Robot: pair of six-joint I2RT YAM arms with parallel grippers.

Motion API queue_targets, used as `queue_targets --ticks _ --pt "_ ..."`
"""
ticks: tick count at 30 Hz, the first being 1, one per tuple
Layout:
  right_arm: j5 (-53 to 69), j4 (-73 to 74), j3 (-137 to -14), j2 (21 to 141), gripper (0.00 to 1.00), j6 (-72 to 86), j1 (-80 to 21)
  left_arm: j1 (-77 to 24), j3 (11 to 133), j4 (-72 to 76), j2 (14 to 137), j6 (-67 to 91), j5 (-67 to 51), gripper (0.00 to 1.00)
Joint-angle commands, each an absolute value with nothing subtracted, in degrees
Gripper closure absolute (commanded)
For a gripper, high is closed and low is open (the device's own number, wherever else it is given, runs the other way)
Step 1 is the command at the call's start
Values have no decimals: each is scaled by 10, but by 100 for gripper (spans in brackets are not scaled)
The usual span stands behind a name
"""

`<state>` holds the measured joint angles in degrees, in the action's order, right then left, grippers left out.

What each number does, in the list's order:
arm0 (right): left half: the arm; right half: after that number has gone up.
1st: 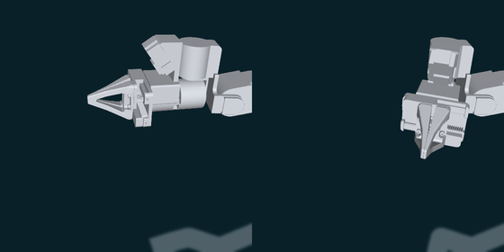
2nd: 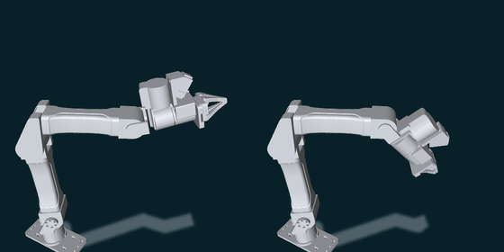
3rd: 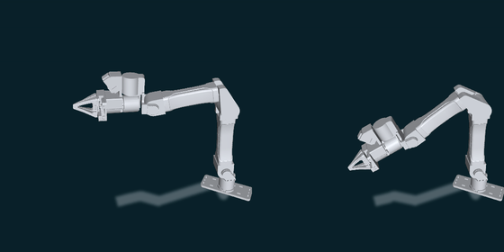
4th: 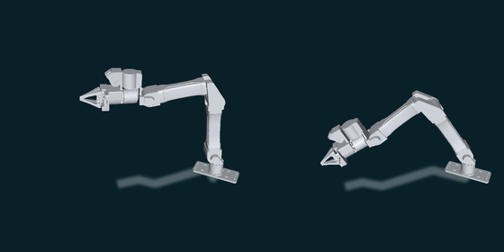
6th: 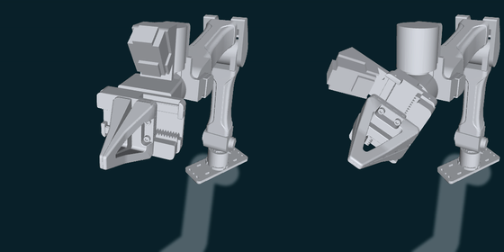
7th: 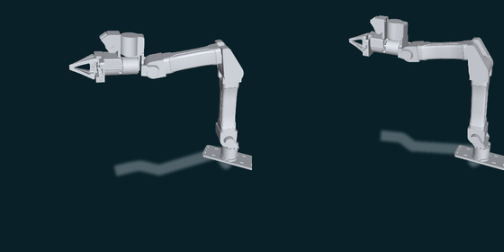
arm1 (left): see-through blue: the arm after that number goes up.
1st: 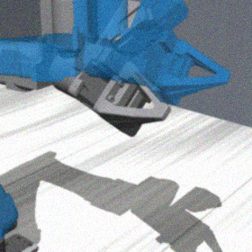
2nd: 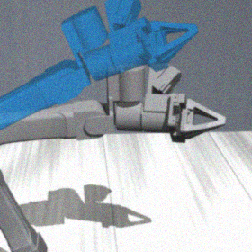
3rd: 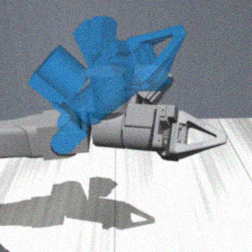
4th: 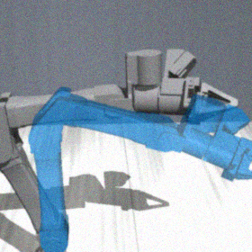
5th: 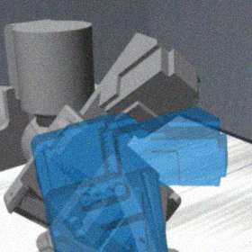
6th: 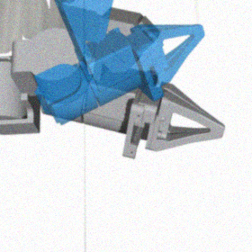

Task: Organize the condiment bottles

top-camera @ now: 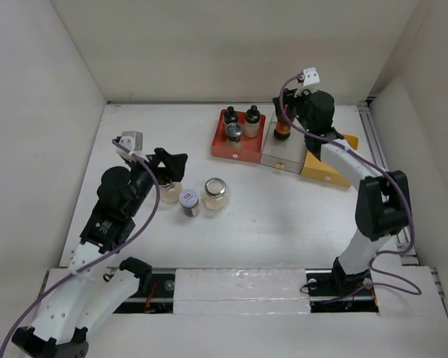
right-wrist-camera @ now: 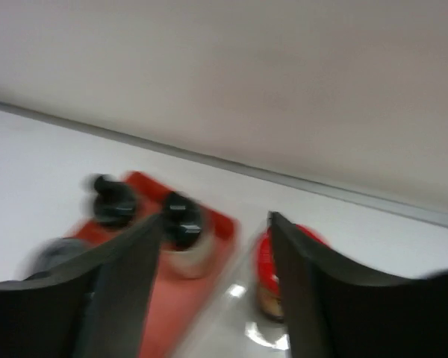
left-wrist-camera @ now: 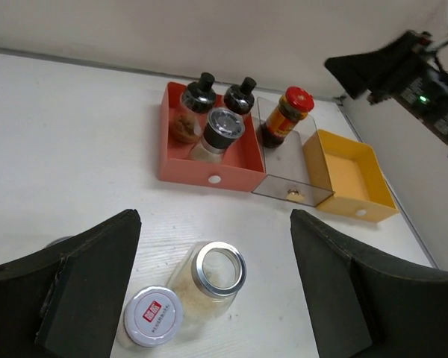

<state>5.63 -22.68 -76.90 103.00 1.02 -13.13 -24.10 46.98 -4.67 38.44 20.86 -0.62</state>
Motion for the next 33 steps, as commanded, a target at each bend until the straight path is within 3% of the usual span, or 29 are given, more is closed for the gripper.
queue_targets --ticks 1,4,7,10,12,14,15,25,33 --pt "105 -258 -704 951 43 20 -212 -240 495 -38 356 212 48 23" --pt "115 -258 -658 919 81 33 -308 -240 484 -38 335 217 76 26" --pt "115 -199 -658 913 89 9 -399 -240 484 -38 326 217 87 31" --pt "64 -148 -639 892 90 -14 -454 -240 479 -33 311 217 92 41" --pt "44 -135 -608 871 53 -14 -483 -240 479 -33 311 217 92 48" --pt "26 -114 -588 859 14 -14 -483 -240 479 -33 311 217 80 48" --pt "25 -114 -573 859 0 -7 -483 -240 479 -33 311 217 74 48" --pt "40 -75 -600 926 0 12 -497 -240 479 -33 322 217 61 40" --pt "75 -75 -640 966 0 7 -502 -240 479 -33 327 217 61 40"
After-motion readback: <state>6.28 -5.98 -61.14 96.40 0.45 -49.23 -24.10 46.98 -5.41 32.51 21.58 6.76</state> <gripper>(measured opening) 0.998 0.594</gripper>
